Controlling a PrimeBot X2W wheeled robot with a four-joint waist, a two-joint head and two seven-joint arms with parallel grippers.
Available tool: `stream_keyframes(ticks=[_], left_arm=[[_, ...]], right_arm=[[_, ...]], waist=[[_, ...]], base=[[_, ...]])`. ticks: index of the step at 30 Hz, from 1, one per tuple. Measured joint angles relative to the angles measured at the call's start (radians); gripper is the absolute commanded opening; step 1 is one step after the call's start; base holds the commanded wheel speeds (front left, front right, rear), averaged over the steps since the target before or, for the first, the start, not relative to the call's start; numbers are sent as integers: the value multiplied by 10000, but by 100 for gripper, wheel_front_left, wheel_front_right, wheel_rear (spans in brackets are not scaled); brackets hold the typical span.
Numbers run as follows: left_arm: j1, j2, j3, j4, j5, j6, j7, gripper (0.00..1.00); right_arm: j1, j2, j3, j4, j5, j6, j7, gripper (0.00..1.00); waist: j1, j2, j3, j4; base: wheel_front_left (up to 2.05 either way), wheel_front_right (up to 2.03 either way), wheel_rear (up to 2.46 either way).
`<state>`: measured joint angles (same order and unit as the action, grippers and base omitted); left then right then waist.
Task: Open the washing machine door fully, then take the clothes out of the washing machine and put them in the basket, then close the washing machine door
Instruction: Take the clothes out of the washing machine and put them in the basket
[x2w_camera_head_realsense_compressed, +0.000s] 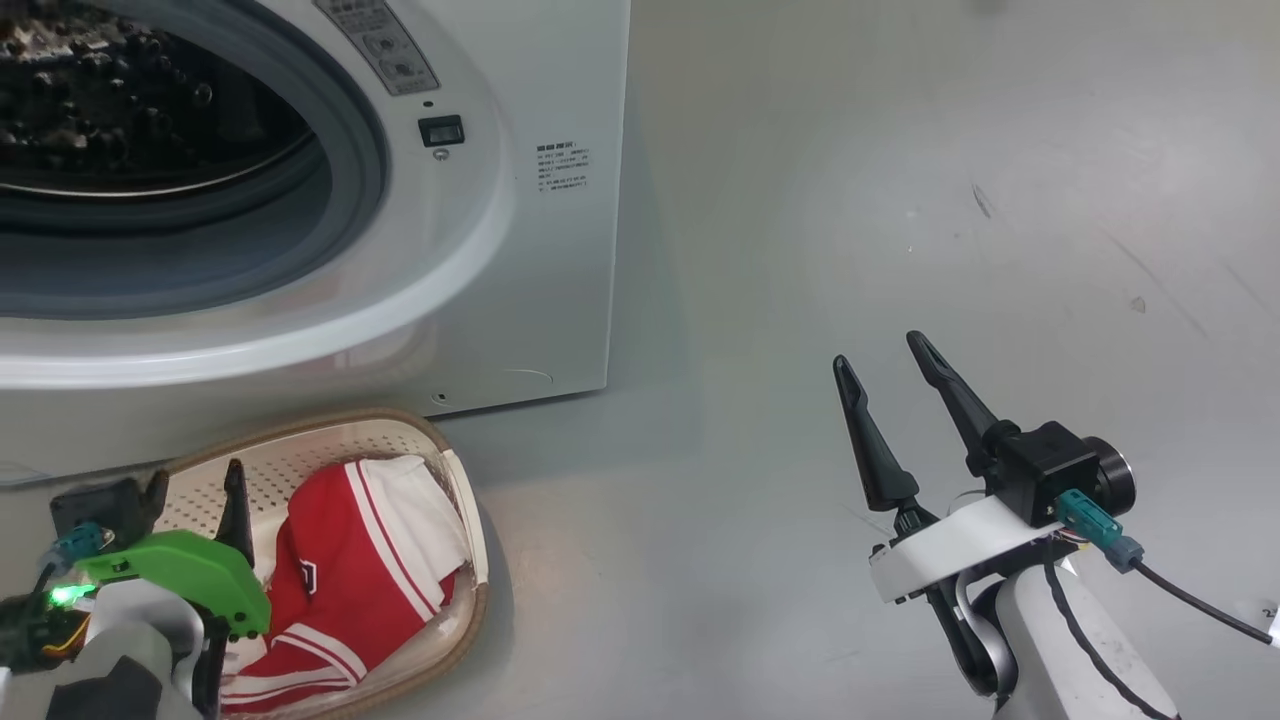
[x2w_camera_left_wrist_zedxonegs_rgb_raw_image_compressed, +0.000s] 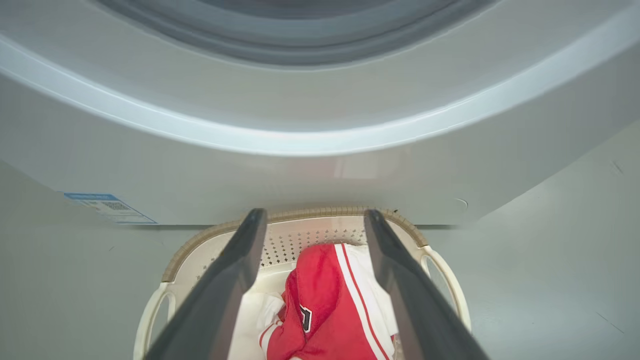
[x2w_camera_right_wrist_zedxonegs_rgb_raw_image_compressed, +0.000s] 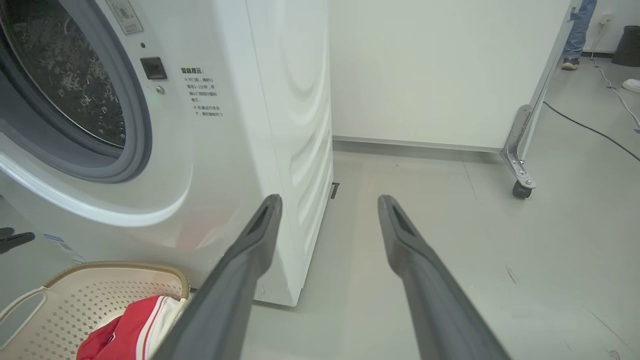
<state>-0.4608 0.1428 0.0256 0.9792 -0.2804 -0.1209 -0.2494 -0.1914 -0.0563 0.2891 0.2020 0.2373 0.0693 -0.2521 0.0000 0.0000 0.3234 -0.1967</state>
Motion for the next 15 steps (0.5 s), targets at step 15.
stream_keyframes(ticks=[15], left_arm=[[217, -368, -167, -3080, 176, -2, -19, 100]], right_arm=[[459, 4, -451, 146, 196, 2, 0, 100]], waist=[[0, 0, -1433, 530]], base=[[0, 0, 0]])
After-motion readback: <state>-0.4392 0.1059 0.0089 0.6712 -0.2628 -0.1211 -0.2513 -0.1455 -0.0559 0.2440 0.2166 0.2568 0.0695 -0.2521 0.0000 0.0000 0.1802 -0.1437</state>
